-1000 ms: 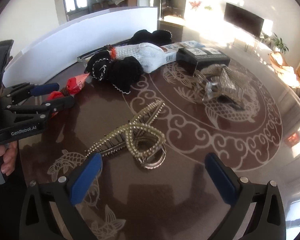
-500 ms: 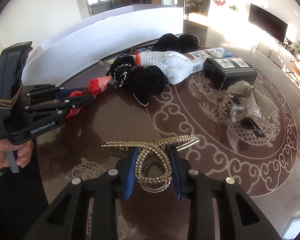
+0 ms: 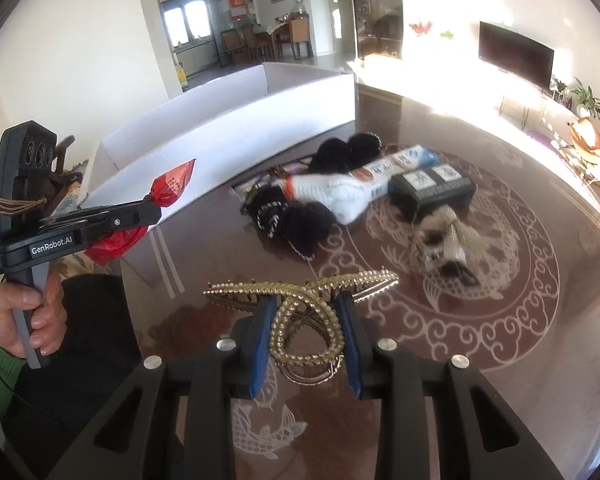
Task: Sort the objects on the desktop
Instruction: 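Carry both items into the cardboard box and open both tools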
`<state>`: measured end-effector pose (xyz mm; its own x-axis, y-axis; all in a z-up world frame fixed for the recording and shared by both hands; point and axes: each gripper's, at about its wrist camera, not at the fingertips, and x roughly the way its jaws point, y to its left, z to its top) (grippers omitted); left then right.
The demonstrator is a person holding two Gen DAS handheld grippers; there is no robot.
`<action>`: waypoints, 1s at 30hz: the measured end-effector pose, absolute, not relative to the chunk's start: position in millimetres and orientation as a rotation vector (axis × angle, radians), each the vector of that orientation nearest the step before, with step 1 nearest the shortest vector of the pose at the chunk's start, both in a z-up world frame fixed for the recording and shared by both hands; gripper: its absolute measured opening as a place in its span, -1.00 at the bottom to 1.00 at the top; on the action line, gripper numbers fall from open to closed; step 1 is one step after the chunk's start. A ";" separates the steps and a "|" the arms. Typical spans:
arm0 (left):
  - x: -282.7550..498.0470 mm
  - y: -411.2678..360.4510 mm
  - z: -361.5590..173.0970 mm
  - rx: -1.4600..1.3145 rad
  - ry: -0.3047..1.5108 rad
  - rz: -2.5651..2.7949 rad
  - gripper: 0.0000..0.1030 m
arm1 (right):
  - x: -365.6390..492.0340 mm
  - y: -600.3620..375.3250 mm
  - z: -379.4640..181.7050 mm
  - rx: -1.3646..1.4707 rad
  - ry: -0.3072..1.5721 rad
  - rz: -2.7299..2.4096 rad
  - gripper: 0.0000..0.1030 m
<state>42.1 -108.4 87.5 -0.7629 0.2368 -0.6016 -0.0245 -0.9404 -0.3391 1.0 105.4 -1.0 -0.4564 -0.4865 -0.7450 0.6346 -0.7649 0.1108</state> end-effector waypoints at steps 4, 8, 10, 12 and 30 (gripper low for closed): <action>20.5 -175.6 129.2 -1.040 -0.485 2.922 -0.65 | -22.9 39.9 47.3 0.937 0.243 -2.156 -0.38; -18.7 -250.3 121.7 -1.245 -0.474 3.057 -0.65 | -54.7 -58.6 72.9 0.874 0.263 -2.068 -0.38; -36.6 -278.0 104.9 -1.382 -0.454 3.074 -0.65 | -72.6 -109.5 73.0 0.885 0.259 -2.025 -0.38; -50.7 -296.5 87.2 -1.488 -0.447 3.073 -0.65 | -89.3 -156.9 63.9 0.920 0.260 -1.989 -0.38; -79.0 -275.1 -0.7 -2.217 0.628 2.824 0.44 | -90.8 -232.6 -17.7 1.035 0.682 -1.957 0.62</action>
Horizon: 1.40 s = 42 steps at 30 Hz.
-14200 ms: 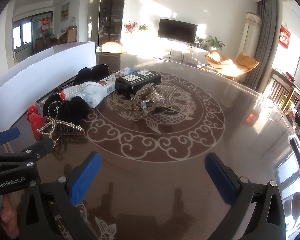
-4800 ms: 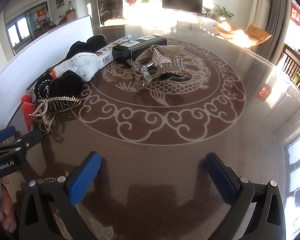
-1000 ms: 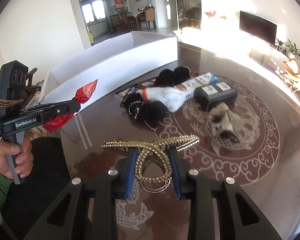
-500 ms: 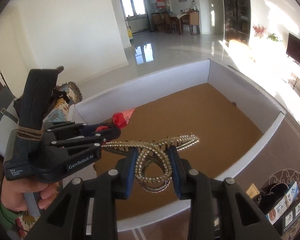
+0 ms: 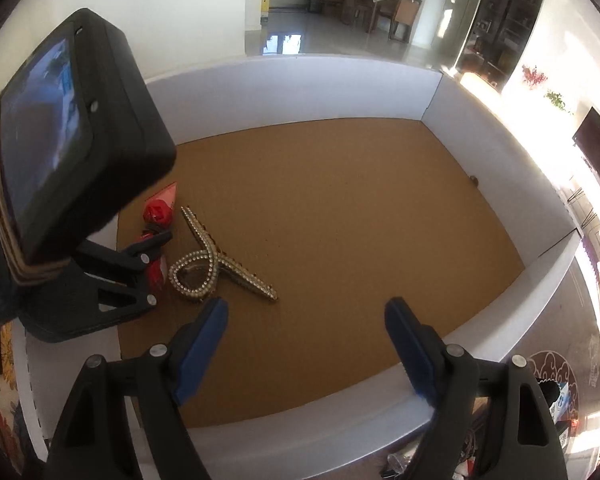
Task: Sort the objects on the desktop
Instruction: 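Carry both items into the cardboard box and open both tools, then withdraw both tools from the box back over the table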
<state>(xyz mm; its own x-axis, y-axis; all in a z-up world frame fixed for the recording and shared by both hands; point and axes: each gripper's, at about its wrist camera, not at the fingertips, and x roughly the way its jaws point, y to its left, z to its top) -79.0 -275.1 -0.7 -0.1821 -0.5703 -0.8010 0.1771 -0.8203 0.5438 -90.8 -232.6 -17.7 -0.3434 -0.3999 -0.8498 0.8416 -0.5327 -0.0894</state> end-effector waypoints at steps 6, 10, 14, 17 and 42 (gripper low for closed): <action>-45.5 -275.7 5.7 1.540 -0.396 -2.110 0.44 | -67.2 -220.8 -17.5 0.979 0.645 -1.960 0.66; -28.0 -271.9 27.6 1.387 -0.333 -2.181 0.44 | -48.4 -210.9 -11.6 0.936 0.594 -1.992 0.66; 12.1 -244.9 93.9 1.082 -0.087 -2.436 0.44 | -33.6 -162.4 25.3 0.790 0.418 -2.123 0.87; 37.7 -197.0 128.1 0.981 -0.009 -2.668 0.66 | -15.0 -102.4 53.3 0.638 0.338 -2.246 1.00; 21.1 25.7 -27.7 1.467 -0.012 -2.770 1.00 | 3.8 181.6 -86.9 1.330 0.222 -2.641 1.00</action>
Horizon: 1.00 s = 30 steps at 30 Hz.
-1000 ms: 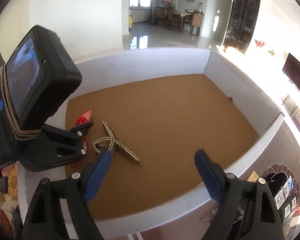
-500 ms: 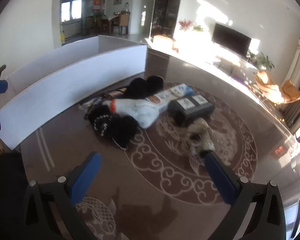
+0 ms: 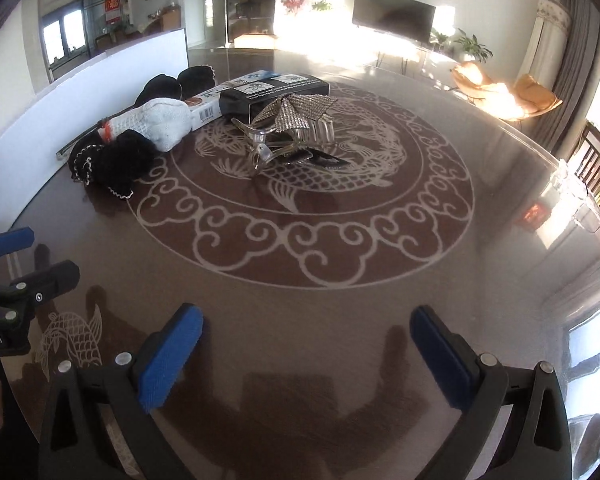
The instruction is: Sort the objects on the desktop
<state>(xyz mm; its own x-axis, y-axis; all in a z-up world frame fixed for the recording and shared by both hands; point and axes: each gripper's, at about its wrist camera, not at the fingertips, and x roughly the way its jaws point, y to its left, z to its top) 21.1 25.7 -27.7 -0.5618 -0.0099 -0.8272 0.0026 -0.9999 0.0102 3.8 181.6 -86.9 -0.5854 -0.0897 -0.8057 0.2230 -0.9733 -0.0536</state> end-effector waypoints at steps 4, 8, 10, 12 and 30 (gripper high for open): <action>19.9 22.8 -29.1 1.444 0.001 -2.782 1.00 | -1.2 185.5 -89.8 1.356 0.147 -2.629 1.00; 18.3 22.9 -29.3 1.437 0.005 -2.782 1.00 | -2.1 184.2 -90.0 1.355 0.149 -2.630 1.00; 15.9 22.9 -29.8 1.435 0.006 -2.783 1.00 | -1.9 184.6 -90.4 1.355 0.150 -2.630 1.00; 15.1 22.8 -30.1 1.431 0.008 -2.783 1.00 | -2.3 184.3 -90.4 1.355 0.150 -2.630 1.00; -51.9 18.0 -28.8 1.416 0.033 -2.754 1.00 | -3.7 183.8 -92.3 1.353 0.150 -2.631 1.00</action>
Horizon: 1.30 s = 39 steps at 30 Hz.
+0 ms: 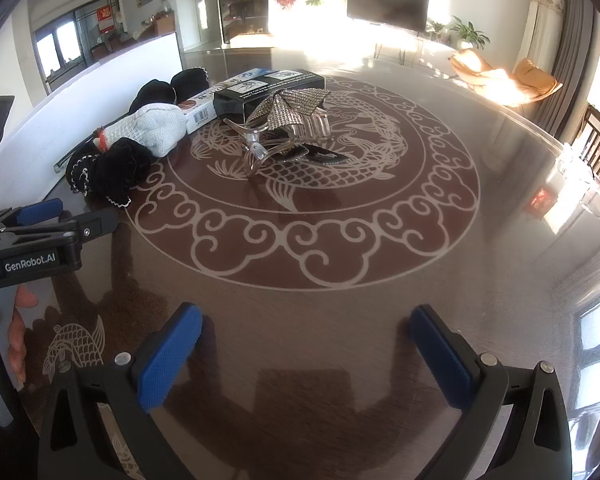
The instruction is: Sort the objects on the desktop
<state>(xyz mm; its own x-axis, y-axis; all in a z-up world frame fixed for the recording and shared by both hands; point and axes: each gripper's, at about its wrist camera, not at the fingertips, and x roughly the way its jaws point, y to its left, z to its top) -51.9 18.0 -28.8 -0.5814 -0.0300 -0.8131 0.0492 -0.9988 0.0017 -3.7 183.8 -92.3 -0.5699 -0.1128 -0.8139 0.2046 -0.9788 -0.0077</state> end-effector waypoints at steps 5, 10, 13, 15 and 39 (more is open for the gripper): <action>-68.4 18.2 -28.0 1.425 0.020 -2.768 1.00 | -3.9 183.7 -92.8 1.353 0.151 -2.631 1.00; -68.6 18.1 -28.0 1.424 0.021 -2.769 1.00 | -4.0 183.5 -92.7 1.353 0.151 -2.631 1.00; -68.5 18.1 -27.7 1.424 0.021 -2.769 1.00 | -4.1 183.5 -92.8 1.353 0.151 -2.631 1.00; -68.3 18.3 -27.9 1.424 0.021 -2.769 1.00 | -4.2 183.5 -93.1 1.353 0.151 -2.631 1.00; -68.1 17.9 -27.4 1.424 0.021 -2.769 1.00 | -4.4 183.3 -93.4 1.352 0.151 -2.631 1.00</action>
<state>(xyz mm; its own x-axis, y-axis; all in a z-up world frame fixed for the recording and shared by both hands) -68.1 17.9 -27.4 -0.5815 -0.0190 -0.8133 0.0311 -0.9995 0.0011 -4.4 183.3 -93.4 -0.5702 -0.1127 -0.8137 0.2052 -0.9787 -0.0083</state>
